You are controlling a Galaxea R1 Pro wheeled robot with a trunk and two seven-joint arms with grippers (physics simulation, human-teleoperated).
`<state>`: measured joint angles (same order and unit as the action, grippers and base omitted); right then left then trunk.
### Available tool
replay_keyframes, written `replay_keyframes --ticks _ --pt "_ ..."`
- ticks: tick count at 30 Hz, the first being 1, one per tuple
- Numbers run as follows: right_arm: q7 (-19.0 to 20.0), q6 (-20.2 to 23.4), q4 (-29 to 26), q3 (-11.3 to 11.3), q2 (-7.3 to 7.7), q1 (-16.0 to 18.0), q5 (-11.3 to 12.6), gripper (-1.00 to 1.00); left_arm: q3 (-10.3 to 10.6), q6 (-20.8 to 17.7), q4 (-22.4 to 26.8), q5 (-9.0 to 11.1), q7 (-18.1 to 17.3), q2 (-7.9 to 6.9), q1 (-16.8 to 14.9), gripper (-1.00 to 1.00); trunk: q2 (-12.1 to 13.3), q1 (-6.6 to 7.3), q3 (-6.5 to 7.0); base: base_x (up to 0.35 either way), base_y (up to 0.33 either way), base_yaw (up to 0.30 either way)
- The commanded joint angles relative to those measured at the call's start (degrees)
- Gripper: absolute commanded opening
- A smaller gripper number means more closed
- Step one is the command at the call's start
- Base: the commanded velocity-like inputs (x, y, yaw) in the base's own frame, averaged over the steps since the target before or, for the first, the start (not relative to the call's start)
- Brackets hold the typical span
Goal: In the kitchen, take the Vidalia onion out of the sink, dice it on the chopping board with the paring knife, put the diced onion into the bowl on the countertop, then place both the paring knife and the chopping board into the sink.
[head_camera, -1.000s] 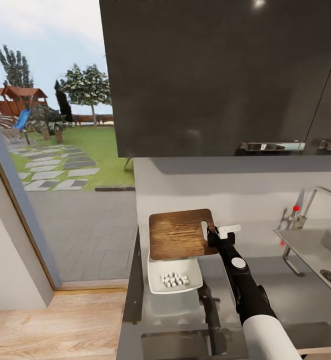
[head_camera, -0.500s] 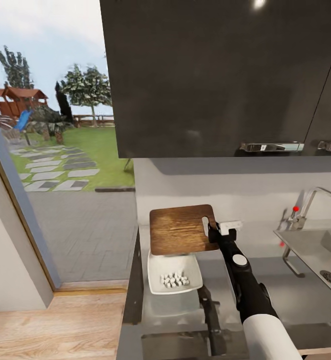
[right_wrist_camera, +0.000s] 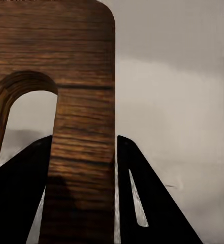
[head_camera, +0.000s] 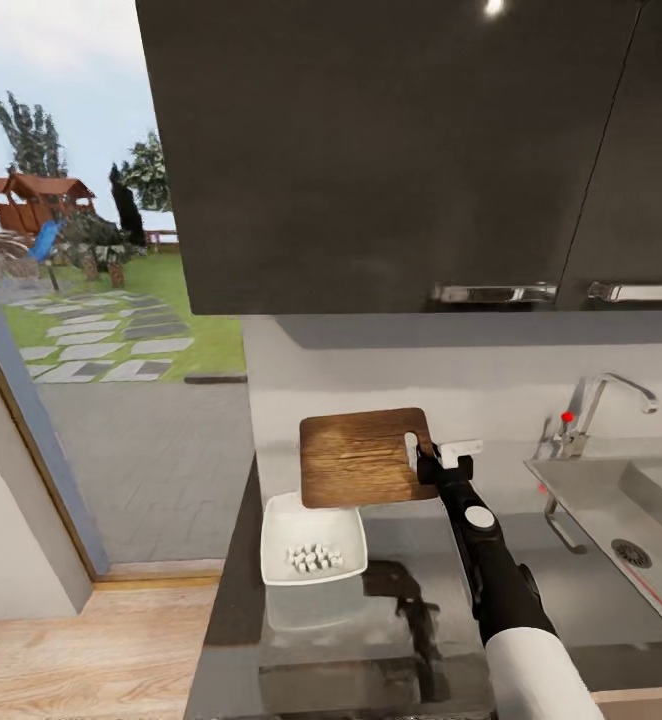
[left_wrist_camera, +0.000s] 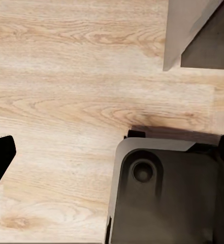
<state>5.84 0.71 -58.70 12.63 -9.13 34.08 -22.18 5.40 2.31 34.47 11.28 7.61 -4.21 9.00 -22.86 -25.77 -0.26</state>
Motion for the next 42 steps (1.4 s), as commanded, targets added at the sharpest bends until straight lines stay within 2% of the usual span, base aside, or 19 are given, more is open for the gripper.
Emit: replay_keyframes --ticks 1,18,29,35,42 --pt "0.49 0.08 -0.10 0.29 -0.10 0.02 -0.49 -1.00 0.48 0.15 0.07 0.59 0.48 -0.10 0.04 1.00 -0.06 -0.02 -0.03 -0.110 -0.290 0.000" --pt "0.49 0.16 -0.10 0.29 -0.13 0.02 -0.49 -1.00 0.48 0.15 0.07 0.59 0.47 -0.10 0.05 1.00 -0.06 -0.02 -0.03 -0.127 -0.290 0.000" --pt "0.49 0.20 -0.02 0.20 -0.27 0.02 -0.32 -1.00 0.48 0.15 0.07 0.59 0.48 -0.10 0.01 1.00 -0.06 -0.02 -0.03 -0.014 -0.302 0.000" --pt "0.42 3.11 0.07 0.08 -0.81 0.02 -0.32 -1.00 0.48 0.15 0.07 0.59 0.48 -0.10 0.02 1.00 -0.06 -0.02 -0.03 0.000 -0.306 0.000" --pt "-0.54 3.80 0.67 0.14 -0.87 0.02 -0.31 -1.00 0.48 0.15 0.07 0.59 0.48 -0.10 0.05 1.00 -0.06 -0.02 -0.03 0.000 -0.304 0.000"
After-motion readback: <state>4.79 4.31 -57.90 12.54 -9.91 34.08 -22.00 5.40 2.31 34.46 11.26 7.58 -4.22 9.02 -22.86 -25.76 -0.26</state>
